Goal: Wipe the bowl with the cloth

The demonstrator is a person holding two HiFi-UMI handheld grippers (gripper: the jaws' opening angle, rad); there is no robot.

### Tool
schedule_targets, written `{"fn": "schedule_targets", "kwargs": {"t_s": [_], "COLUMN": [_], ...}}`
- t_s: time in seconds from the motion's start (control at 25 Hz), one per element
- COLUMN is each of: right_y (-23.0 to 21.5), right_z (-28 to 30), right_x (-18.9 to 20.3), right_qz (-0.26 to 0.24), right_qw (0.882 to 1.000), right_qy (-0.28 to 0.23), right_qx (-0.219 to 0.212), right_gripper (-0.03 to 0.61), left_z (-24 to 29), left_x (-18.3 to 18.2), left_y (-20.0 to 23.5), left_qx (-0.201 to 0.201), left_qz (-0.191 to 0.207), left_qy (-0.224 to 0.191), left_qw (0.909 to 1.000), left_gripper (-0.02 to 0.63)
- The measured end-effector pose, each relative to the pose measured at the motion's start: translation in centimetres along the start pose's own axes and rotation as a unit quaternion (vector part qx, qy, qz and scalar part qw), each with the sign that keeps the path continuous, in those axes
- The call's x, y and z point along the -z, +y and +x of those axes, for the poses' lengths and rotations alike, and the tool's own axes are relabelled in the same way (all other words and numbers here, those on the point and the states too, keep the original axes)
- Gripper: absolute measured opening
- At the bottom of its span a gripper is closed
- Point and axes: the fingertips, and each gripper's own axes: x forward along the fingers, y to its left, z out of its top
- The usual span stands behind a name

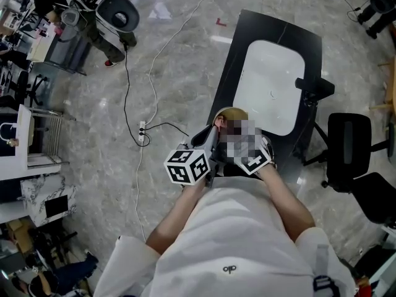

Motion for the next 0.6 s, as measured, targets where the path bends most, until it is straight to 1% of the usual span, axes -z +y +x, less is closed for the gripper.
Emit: {"fn": "schedule_targets", "kwargs": {"t_s": [0.12,0.2,0.28,0.4,0.48,0.6], "right_y": [-1.3,-2.1,-2.8,-4.1,-4.9,-5.3], "right_z": [-0.1,-0.4,-0.7,-1.4,-1.8,-2.0], "right_x": [-0.4,-1.0,-1.7,-2.1,-1.9,-1.5], "right_qz": [0.054,0.094,0.139,0.205,0.228,0.234], "right_qw": [0.998,0.994,0.987,0.972,0.966,0.964], "right_qy": [-0.028,-0.054,-0.081,-0.111,-0.118,-0.117], "right_qx": [0.004,0.007,0.008,0.024,0.040,0.053], "right_gripper": [0.028,0.028,0.028,0.028,0.028,0.028], "left_z": [0.3,0.5,0.4,0.1,-0.1,-0.2], "left_x": [0.4,0.6,0.5,0.0,-0.2,-0.3], "left_y": [0.0,0.1,0.3,0.4,0.5,0.9], "left_qx": [0.000,-0.001,-0.002,-0.005,-0.009,-0.015], "left_qz": [0.003,-0.001,-0.006,-0.009,-0.008,-0.011], "left_qy": [0.010,0.013,0.010,-0.001,-0.007,-0.013], "left_qw": [0.9999,0.9999,0.9999,0.9999,0.9999,0.9997], "left_gripper": [0.029,0.029,0.029,0.028,0.029,0.029]}}
